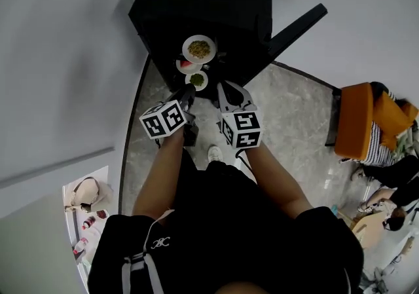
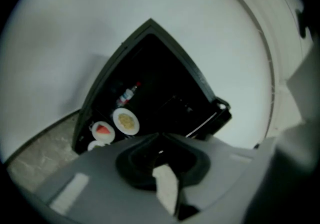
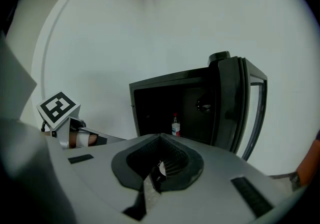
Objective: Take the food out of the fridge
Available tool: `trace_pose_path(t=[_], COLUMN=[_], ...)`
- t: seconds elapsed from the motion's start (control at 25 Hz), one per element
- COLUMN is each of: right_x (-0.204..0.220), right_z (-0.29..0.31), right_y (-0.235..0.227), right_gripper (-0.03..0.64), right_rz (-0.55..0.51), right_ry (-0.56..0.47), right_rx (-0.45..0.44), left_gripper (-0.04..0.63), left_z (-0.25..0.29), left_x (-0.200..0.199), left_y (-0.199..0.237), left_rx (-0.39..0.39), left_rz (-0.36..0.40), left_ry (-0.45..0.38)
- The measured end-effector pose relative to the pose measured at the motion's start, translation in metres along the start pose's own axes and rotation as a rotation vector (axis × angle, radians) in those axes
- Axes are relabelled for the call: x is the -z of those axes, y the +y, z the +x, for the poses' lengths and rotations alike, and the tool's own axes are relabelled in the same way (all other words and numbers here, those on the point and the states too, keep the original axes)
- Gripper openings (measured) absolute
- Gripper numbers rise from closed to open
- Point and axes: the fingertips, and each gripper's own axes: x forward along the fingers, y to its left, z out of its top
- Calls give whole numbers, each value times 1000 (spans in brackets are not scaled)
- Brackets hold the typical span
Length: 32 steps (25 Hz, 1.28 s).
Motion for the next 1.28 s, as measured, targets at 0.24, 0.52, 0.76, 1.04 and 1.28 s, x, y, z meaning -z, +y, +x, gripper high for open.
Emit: trace_pose_path(t=[0.24, 0.52, 0.76, 1.04, 1.28], right_x=[2, 12, 33, 52, 63], right_z=[11, 14, 16, 6, 0], right_y=[-1, 1, 0, -1, -7], right_gripper=[-2, -2, -2, -2, -2], right_rz=[13, 50, 81, 99, 116], right_ry=[27, 57, 92, 130, 152], right_rx=[87, 207, 277, 325, 368], left_gripper=[8, 9, 39, 73, 110], left_z=[25, 68, 118, 156, 182], left_x=[-13, 1, 5, 31, 35], left_y=[8, 64, 120, 165, 171], left_rx=[281, 270, 244, 170, 216], left_rz=[-387, -473, -606, -619, -713], left_ry=[-24, 80, 77, 147, 121])
